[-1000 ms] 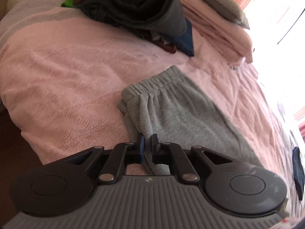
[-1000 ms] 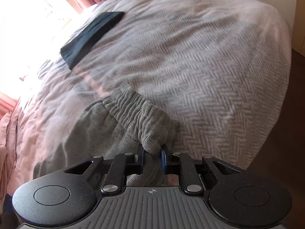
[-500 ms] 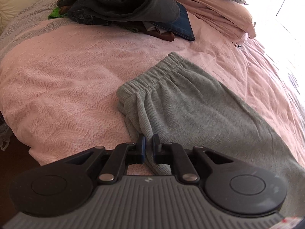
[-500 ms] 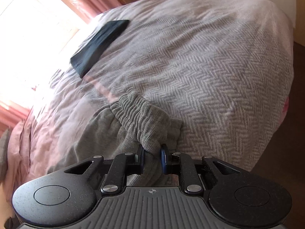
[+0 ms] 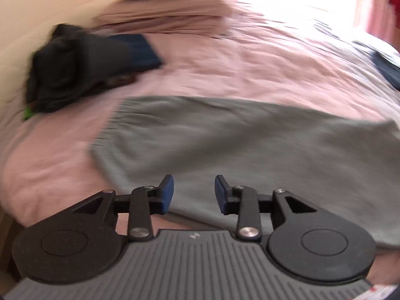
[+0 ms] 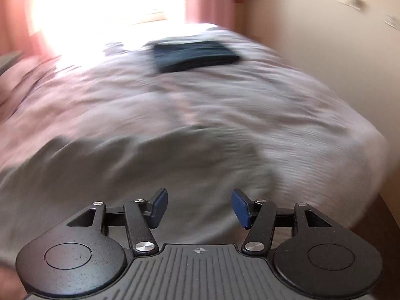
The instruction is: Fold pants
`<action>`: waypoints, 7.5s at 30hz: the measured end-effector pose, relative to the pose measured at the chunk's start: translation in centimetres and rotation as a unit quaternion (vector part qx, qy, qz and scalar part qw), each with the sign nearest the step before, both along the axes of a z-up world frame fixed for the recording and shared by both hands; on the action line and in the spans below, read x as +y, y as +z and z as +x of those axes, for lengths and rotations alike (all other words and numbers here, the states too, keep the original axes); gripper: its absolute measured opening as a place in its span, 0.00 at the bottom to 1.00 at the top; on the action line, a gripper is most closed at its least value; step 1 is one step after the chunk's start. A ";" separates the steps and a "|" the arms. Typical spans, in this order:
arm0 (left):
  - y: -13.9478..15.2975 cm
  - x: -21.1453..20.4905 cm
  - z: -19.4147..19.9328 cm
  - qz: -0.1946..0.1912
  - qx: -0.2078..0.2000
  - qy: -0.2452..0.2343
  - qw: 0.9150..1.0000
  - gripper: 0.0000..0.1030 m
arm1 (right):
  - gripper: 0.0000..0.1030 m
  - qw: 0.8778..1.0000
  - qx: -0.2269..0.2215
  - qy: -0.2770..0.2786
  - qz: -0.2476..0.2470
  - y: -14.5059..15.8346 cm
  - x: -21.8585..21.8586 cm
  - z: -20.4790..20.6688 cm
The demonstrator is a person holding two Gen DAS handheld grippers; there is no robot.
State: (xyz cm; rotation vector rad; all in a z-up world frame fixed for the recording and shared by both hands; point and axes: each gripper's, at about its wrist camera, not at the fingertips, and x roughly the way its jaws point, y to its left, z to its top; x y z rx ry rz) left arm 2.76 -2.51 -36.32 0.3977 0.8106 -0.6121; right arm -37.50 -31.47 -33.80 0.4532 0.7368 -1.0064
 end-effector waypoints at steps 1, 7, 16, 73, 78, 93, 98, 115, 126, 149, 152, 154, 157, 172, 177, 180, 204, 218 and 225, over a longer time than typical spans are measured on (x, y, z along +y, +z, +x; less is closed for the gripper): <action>-0.7 -1.1 -1.3 0.007 -0.001 -0.024 1.000 0.30 | 0.52 0.999 0.004 0.032 -0.002 -0.8 1.0 1.3; -6.2 -3.9 -6.4 0.066 -0.019 -0.099 0.993 0.34 | 0.52 0.991 0.067 0.106 0.042 -7.7 3.8 4.3; -5.6 -3.0 -5.8 0.060 0.029 -0.075 0.995 0.47 | 0.53 0.991 0.046 0.116 0.055 -6.4 4.7 4.7; 21.6 0.6 -19.6 0.042 0.048 -0.127 0.990 0.89 | 0.54 0.981 0.015 0.133 0.138 16.5 10.4 -2.4; 21.4 1.0 -20.1 0.039 0.050 -0.113 0.992 0.89 | 0.54 0.980 0.009 0.136 0.145 16.1 9.7 -2.9; 11.9 7.6 -4.5 -0.065 0.144 0.046 0.986 0.62 | 0.54 0.983 0.024 0.085 0.162 12.0 6.4 0.7; 6.2 10.0 4.0 -0.115 0.177 0.121 0.970 0.55 | 0.54 0.986 0.041 0.050 0.152 10.0 4.7 3.9; -7.9 14.9 18.4 -0.280 0.255 0.228 0.897 0.40 | 0.54 0.983 0.106 -0.017 0.150 0.0 2.3 12.4; -5.2 10.7 18.4 -0.198 0.167 0.168 0.951 0.12 | 0.54 0.982 0.118 -0.046 0.139 -1.5 1.6 12.1; -5.4 -12.7 -14.9 -0.009 0.089 -0.400 0.912 0.46 | 0.54 0.981 0.030 -0.120 0.150 -0.1 -0.2 2.3; -3.0 -10.3 -13.1 -0.031 0.123 -0.398 0.908 0.53 | 0.54 0.985 -0.023 -0.085 0.151 -0.2 0.2 2.8; -1.4 -9.0 -11.0 -0.048 0.122 -0.380 0.916 0.51 | 0.54 0.981 -0.067 -0.059 0.172 -0.7 0.0 3.9; -0.4 -8.0 -6.6 -0.049 0.121 -0.298 0.946 0.39 | 0.54 0.967 -0.145 -0.005 0.211 -1.9 0.4 6.8; -2.8 -6.4 -0.7 -0.048 0.154 -0.198 0.967 0.33 | 0.26 0.909 -0.248 0.013 0.336 -9.3 2.8 15.8; -3.1 -6.9 -0.8 -0.044 0.152 -0.216 0.964 0.30 | 0.23 0.941 -0.242 0.061 0.230 -6.1 4.6 15.4; -3.5 -7.4 -1.0 -0.041 0.155 -0.224 0.961 0.27 | 0.23 0.958 -0.217 0.059 0.177 -4.8 6.0 13.8; -4.4 -16.7 2.8 -0.010 0.059 -0.246 0.967 0.22 | 0.25 0.988 -0.028 0.153 0.004 -5.2 3.8 23.1; -2.2 -11.3 -0.3 -0.022 0.090 -0.223 0.970 0.21 | 0.26 0.984 -0.056 0.163 0.044 -4.1 5.6 18.4; -4.6 -10.6 -2.8 0.024 0.099 -0.198 0.975 0.21 | 0.26 0.974 0.019 0.210 0.088 -7.8 5.5 20.5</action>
